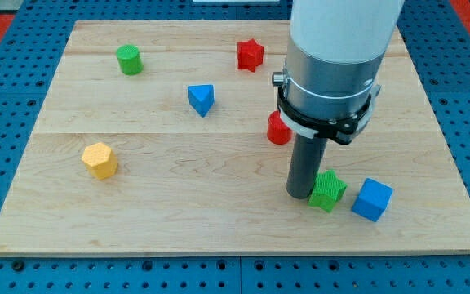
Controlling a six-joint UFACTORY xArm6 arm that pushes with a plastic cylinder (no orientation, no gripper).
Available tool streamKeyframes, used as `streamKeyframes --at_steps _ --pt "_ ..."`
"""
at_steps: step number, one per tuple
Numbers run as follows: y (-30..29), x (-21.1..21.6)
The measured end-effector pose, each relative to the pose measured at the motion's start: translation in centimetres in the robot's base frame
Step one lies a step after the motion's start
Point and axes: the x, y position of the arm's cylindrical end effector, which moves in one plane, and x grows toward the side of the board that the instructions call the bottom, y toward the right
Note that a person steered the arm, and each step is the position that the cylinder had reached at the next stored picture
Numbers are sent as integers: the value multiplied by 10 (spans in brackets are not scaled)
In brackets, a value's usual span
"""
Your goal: Slide red circle closer to the blue cube
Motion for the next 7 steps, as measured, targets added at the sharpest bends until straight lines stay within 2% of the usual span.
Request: streamKeyframes --at_steps 1,2,3,4,5,6,7 --pt "-16 -6" --pt "-85 -37" --pt "-42 -65" --pt "-11 -66" --pt "29 -95" --pt "33 -155" --pt "-27 -168"
